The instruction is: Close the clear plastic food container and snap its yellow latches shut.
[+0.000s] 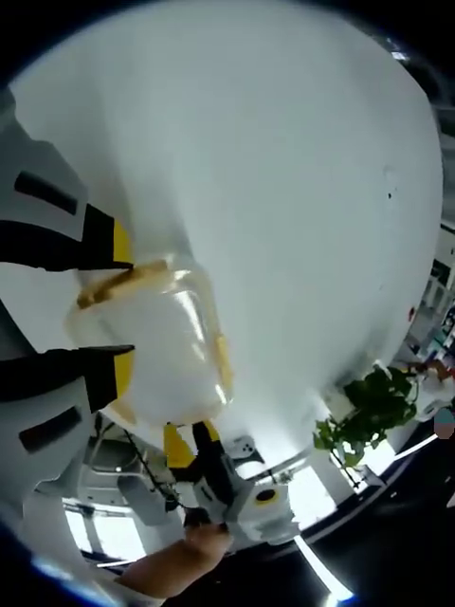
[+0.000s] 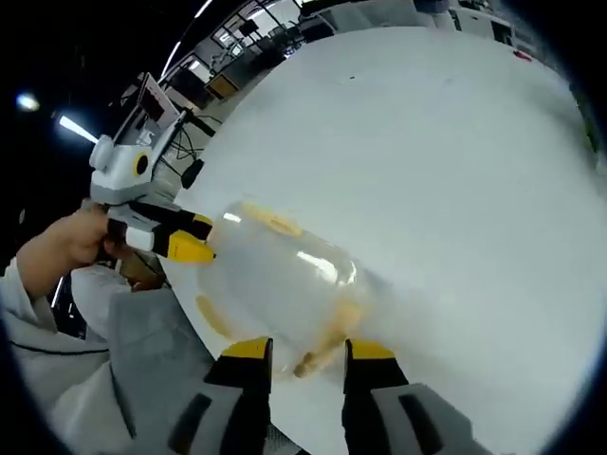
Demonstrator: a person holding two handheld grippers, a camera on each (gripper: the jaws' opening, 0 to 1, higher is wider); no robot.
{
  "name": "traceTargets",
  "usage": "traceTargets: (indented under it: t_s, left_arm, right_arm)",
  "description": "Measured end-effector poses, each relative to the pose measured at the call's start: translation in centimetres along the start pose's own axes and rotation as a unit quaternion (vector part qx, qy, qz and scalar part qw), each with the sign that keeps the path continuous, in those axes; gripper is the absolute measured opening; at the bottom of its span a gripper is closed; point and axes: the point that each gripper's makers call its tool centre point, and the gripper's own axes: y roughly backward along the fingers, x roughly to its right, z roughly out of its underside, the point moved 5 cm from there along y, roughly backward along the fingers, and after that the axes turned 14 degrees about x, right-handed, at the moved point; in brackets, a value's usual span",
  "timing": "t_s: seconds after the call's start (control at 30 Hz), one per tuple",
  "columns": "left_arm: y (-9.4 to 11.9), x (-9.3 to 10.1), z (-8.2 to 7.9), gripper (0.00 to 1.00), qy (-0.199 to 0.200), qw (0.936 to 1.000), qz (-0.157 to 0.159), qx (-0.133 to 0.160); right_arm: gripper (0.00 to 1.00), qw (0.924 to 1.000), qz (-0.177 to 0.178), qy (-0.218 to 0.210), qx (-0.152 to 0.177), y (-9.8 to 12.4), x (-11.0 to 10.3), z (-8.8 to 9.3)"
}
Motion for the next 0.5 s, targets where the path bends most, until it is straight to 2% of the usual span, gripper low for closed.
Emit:
traceTargets:
  t_s: [0.07,0.13,0.23,0.4,0.5]
  left_arm:
    - [0.1,-0.1,0.0,0.28,-0.003,1.0,-0.001,-0.001]
    - [0.0,-0.1,-0.1,0.28,-0.009,1.0,-0.002,-0.001]
    - [0.0,0.1,0.0,0.28,-0.014,0.9999,-0.006,0.001]
    - [0.0,0.0,0.0,0.29,-0.018,0.9998,-0.01,0.004]
    - [0.0,0.1,0.0,0.28,-0.015,0.9998,-0.011,0.005]
  right_arm:
    - [0.16,0.9999,0.011,0.002,-0.003,0.7,0.5,0.0]
    - [0.2,0.9999,0.012,-0.001,0.005,0.9,0.7,-0.2]
    - [0.21,0.9996,0.023,-0.016,0.008,0.9,1.0,-0.1]
    - [0.34,0.9992,0.028,-0.027,0.011,-0.1,0.2,0.1]
    - [0.39,0.9993,0.029,-0.024,-0.009,-0.8,-1.0,0.6]
